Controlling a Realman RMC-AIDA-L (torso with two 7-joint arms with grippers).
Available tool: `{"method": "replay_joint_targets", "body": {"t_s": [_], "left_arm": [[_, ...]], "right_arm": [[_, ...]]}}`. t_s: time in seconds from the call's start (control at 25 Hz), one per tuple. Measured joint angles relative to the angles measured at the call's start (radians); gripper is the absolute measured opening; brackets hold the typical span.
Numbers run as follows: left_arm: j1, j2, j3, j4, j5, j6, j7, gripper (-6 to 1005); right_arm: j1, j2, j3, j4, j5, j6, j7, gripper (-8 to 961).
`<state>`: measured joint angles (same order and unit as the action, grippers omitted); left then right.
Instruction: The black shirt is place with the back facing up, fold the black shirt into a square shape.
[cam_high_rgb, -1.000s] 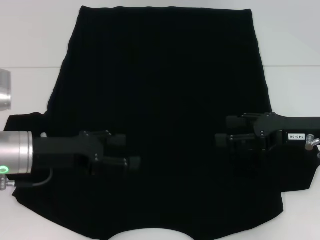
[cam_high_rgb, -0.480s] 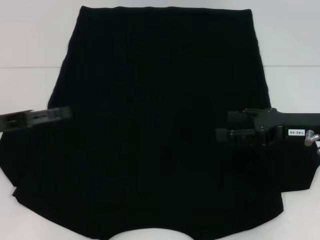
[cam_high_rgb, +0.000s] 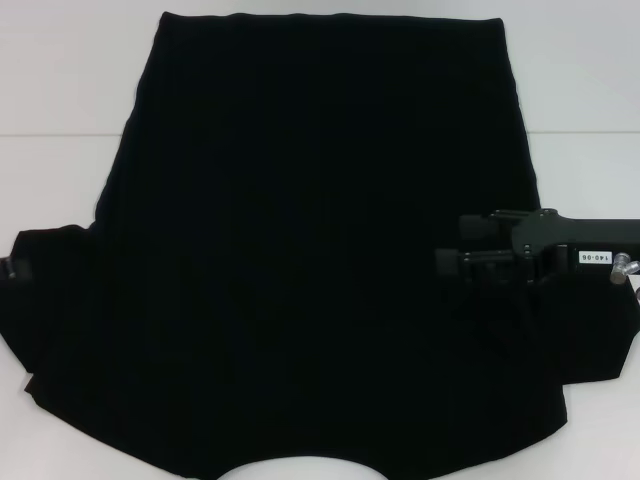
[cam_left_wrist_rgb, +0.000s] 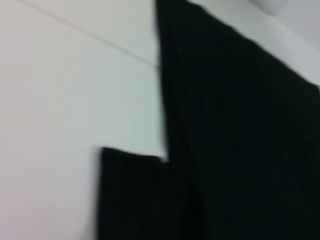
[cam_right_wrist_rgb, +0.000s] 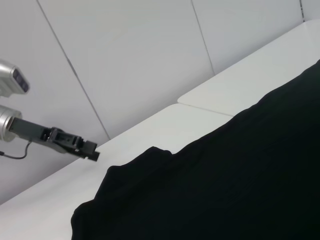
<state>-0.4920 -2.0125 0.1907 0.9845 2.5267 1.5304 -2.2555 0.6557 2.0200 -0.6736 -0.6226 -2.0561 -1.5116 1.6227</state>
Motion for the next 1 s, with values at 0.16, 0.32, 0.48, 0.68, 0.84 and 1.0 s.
{"method": "replay_joint_targets", "body": {"t_s": [0.16,0.32,0.48,0.68,0.84,1.0], "left_arm": [[0.001,-0.002,0.007,0.001,0.056,-0.050,-0.028,920],[-0.008,-0.003,0.024,-0.020,0.093,-0.094,-0.045,920],[-0.016,-0.005,0.058,-0.030,0.110,-0.128,-0.067,920],[-0.020,-0.009,0.116,-0.052,0.122,-0.183,-0.095,919],[-0.029,-0.008,0.121,-0.075,0.137,-0.205,-0.095,920],[-0.034,-0.008,0.124,-0.092,0.141,-0.220,-0.095,919]], "right_arm": [[-0.004,-0.002,0.001,0.000,0.000,0.006,0.000,917],[-0.009,-0.002,0.006,0.000,0.001,0.008,0.001,917],[-0.010,-0.003,0.012,0.001,0.001,0.006,0.004,917],[-0.010,-0.003,0.014,0.001,0.001,0.004,0.013,917],[-0.010,-0.003,0.016,-0.002,0.001,0.003,0.017,917],[-0.010,-0.003,0.017,-0.006,0.000,0.003,0.024,917]]}}
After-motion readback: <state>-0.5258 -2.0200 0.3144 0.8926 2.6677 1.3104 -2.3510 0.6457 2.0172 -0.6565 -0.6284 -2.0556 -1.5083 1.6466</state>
